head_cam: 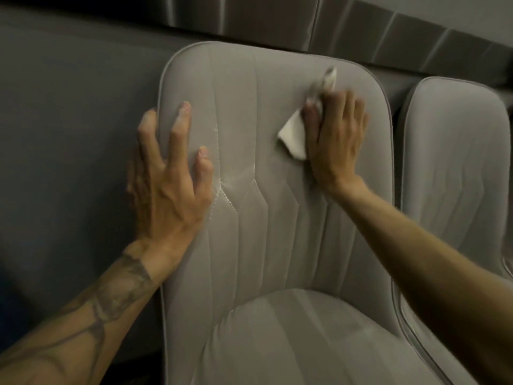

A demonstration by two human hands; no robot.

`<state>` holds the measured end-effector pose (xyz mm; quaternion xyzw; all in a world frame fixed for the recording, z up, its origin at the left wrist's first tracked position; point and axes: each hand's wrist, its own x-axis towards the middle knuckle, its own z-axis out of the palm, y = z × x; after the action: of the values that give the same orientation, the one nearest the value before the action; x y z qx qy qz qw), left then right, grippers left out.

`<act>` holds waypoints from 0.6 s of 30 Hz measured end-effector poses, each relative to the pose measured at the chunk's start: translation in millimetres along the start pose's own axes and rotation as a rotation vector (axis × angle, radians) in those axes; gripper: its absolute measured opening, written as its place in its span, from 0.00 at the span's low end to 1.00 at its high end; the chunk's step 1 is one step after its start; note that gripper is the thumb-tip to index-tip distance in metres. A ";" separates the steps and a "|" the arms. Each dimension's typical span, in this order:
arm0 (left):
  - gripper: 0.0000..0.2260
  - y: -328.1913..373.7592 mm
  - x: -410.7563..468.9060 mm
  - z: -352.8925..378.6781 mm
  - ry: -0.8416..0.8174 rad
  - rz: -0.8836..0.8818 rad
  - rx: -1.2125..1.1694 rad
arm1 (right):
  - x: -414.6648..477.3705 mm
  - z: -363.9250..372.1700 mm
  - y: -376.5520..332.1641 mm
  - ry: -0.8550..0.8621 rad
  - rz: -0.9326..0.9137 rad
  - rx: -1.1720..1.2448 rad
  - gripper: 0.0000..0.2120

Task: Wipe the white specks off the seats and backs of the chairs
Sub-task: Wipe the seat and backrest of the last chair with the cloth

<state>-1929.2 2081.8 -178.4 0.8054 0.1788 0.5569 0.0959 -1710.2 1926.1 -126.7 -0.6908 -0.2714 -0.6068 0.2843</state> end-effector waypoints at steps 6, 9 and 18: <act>0.24 -0.4 1.1 1.5 -0.012 0.004 0.026 | -96.7 -31.8 0.9 -0.271 -0.148 0.029 0.11; 0.24 -0.1 0.3 0.5 -0.018 -0.002 0.035 | -32.4 -22.2 -0.6 -0.211 -0.213 -0.009 0.15; 0.23 1.4 -0.2 5.9 0.027 -0.018 0.068 | -36.9 -8.2 -8.2 -0.083 -0.105 0.071 0.15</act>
<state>-1923.5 2080.7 -180.2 0.7989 0.2062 0.5605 0.0713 -1726.0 1924.7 -161.9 -0.6897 -0.3400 -0.5818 0.2650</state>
